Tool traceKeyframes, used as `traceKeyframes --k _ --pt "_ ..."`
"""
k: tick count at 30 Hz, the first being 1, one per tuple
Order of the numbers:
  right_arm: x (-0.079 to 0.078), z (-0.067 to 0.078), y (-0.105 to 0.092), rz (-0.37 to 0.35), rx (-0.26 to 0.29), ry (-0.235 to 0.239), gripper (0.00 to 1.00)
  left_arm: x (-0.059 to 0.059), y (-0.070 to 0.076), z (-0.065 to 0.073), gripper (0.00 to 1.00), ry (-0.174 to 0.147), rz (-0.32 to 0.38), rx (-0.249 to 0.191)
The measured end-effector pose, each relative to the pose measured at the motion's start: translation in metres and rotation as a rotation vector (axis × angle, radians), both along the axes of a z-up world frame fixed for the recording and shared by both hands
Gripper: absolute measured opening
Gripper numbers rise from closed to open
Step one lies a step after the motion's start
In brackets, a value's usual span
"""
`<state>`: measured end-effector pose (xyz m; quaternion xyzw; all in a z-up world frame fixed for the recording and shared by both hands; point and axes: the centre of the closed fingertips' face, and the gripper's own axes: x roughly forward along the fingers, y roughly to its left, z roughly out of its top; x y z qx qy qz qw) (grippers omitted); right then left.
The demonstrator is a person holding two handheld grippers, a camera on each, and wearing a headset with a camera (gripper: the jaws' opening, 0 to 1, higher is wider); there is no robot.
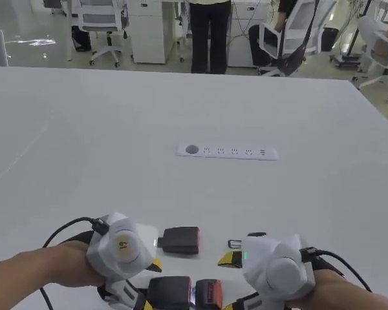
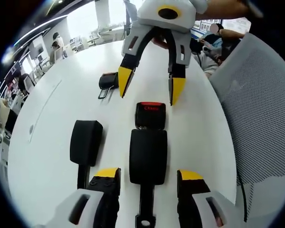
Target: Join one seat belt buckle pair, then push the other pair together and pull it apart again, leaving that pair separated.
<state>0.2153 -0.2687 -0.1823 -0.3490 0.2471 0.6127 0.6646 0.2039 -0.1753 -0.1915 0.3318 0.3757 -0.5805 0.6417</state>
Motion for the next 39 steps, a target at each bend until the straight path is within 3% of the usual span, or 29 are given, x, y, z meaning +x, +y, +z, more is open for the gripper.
traceKeyframes --k 5,14,21,39 --pt "0.007 0.013 -0.005 -0.023 0.014 -0.008 0.51 0.004 -0.004 0.01 0.5 -0.001 0.024 -0.032" --pt "0.023 0.017 -0.021 -0.049 0.016 -0.028 0.52 0.029 -0.005 0.022 0.51 -0.024 0.057 -0.062" --pt "0.038 0.021 -0.033 -0.075 0.013 -0.036 0.52 0.051 -0.003 0.023 0.53 -0.033 0.086 -0.077" --pt "0.08 0.011 -0.066 -0.145 -0.018 -0.011 0.51 0.086 -0.011 0.023 0.54 -0.025 0.101 -0.065"
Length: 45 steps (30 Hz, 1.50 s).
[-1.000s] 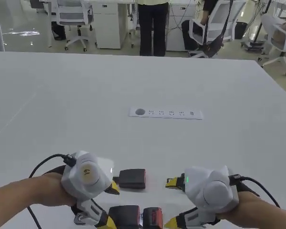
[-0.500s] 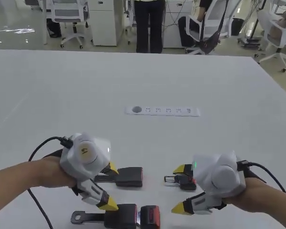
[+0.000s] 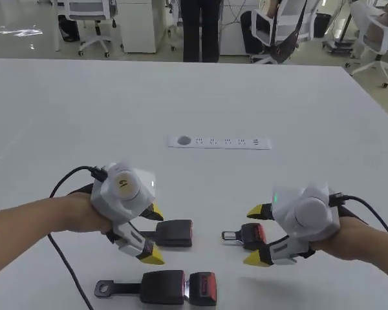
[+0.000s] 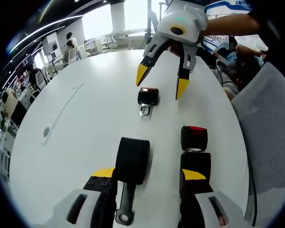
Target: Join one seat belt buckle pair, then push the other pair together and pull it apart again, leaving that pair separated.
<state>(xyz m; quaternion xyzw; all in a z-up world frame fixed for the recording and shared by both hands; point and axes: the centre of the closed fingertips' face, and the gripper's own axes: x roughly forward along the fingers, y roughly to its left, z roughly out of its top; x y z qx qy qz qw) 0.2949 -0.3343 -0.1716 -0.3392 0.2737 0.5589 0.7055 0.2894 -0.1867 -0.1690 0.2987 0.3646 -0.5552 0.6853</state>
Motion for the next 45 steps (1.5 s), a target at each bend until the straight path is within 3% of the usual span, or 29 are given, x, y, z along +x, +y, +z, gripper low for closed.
traceKeyframes --k 13,20,30,38,45 --pt "0.015 -0.012 -0.015 0.015 -0.065 0.041 0.49 0.019 -0.002 -0.013 0.52 0.018 -0.005 0.042" --pt "0.022 -0.023 -0.024 0.041 -0.112 0.072 0.48 0.022 -0.005 -0.022 0.48 0.047 -0.017 0.067" --pt "0.017 -0.034 -0.028 0.064 -0.163 0.11 0.4 0.021 -0.005 -0.032 0.41 0.076 -0.065 0.122" --pt "0.019 -0.039 -0.028 0.048 -0.154 0.133 0.35 0.023 -0.003 -0.037 0.34 0.074 -0.097 0.144" --pt "0.018 -0.039 -0.028 0.044 -0.146 0.143 0.32 0.022 -0.003 -0.036 0.33 0.071 -0.099 0.121"
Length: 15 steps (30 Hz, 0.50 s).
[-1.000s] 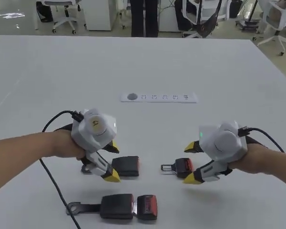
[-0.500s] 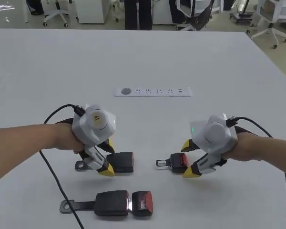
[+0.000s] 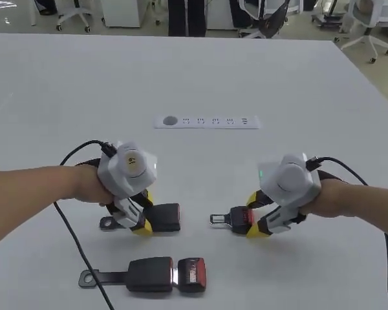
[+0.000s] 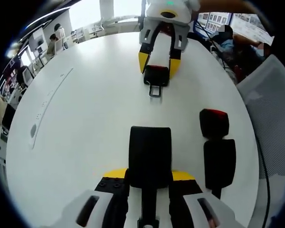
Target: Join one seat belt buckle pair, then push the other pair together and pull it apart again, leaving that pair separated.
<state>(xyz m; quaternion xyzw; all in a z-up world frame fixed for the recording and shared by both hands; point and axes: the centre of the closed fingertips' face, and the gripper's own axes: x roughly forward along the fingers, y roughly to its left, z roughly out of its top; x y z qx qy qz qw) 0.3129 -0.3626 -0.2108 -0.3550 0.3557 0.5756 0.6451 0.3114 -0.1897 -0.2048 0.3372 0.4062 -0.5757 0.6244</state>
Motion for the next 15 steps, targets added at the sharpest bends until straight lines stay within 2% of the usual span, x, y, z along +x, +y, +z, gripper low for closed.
traceKeyframes --k 5,15 --pt "0.0011 0.0001 -0.0006 0.001 0.002 0.0 0.32 0.0015 0.0006 -0.0018 0.33 -0.009 -0.026 -0.004" --pt "-0.0004 0.0012 0.0005 0.009 -0.004 -0.002 0.31 0.0036 0.003 -0.0043 0.32 -0.01 -0.028 0.0"
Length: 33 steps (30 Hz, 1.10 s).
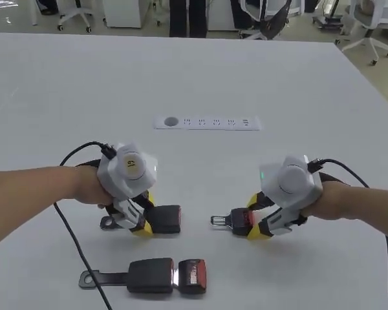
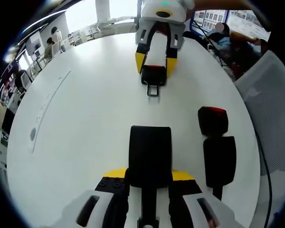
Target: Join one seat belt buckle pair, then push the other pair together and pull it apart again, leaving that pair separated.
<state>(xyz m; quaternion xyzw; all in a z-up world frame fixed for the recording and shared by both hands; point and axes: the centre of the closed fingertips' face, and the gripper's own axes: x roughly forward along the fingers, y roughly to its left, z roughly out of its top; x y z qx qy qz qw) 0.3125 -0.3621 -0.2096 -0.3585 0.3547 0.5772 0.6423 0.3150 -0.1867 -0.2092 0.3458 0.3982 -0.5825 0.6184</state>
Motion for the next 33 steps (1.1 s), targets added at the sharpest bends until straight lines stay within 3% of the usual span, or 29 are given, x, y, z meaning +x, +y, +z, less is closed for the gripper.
traceKeyframes --k 13,33 --pt "0.0 0.001 0.0 0.006 -0.018 -0.007 0.31 -0.002 -0.002 0.001 0.32 0.007 0.007 0.017" --pt "0.002 0.002 0.015 0.007 0.004 -0.009 0.31 -0.003 -0.002 0.0 0.32 0.014 0.007 0.063"
